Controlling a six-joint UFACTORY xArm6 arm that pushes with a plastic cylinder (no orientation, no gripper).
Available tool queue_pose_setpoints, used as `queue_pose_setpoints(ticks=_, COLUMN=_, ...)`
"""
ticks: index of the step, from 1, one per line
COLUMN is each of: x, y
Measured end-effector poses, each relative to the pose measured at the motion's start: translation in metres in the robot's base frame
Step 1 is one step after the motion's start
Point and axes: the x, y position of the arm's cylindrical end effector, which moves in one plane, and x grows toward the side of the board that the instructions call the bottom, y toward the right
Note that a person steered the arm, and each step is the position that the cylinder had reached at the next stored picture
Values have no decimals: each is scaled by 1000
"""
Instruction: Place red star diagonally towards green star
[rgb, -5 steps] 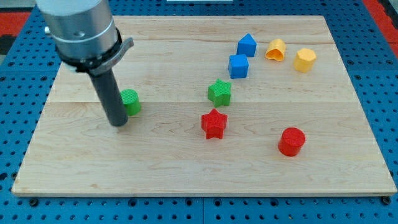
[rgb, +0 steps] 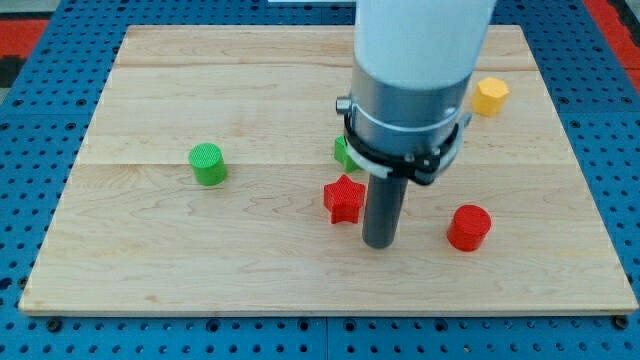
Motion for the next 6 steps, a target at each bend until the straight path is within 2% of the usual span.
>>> queue_pose_setpoints(ticks=3, x=-53, y=-48)
queue_pose_setpoints(ticks=4, x=-31, y=-44)
queue_pose_setpoints(ticks=5, x=-22, y=36)
queue_pose_setpoints(ticks=6, x=-36, y=57)
